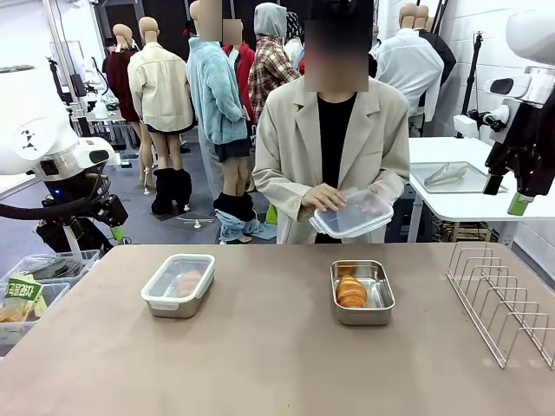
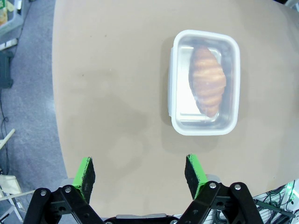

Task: Place the bread in airtight containers.
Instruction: Release when the human grabs the Airtight Container lid.

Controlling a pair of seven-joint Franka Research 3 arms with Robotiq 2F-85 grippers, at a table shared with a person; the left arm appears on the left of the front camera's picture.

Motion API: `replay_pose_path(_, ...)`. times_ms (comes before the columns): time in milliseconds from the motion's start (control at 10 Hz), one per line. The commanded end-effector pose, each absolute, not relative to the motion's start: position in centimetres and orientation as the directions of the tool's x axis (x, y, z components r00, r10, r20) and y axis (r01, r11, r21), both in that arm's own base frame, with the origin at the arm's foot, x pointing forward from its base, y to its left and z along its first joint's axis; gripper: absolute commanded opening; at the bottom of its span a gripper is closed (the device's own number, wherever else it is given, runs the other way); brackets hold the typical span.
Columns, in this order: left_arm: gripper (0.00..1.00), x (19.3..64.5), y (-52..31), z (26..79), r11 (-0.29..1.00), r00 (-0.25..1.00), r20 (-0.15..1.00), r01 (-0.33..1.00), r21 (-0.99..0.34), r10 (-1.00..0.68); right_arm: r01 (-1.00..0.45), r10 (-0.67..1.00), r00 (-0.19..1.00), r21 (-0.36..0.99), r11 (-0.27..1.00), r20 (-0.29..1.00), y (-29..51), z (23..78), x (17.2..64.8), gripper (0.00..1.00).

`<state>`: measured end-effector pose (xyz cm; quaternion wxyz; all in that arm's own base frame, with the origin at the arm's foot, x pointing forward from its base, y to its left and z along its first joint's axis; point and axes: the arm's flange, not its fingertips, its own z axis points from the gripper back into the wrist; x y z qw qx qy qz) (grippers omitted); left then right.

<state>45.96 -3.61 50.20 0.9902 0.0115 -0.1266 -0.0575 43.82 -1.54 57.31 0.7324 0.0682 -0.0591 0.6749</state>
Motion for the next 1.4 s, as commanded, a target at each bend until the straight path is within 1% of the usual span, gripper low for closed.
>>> replay_pose_path(0, 1.00, 45.98, -3.48, 50.27, 0.994, 0.962, 0.251, 0.100, 0.043, -0.108, -0.996, 0.977, 0.086, 0.011, 0.085, 0.195, -1.38, 56.90, 43.58, 1.00)
replay_pose_path(1300, 1.00, 45.98, -3.48, 50.27, 0.994, 0.962, 0.251, 0.100, 0.043, -0.108, -0.996, 0.977, 0.086, 0.011, 0.085, 0.195, -1.38, 56.90, 43.58, 1.00)
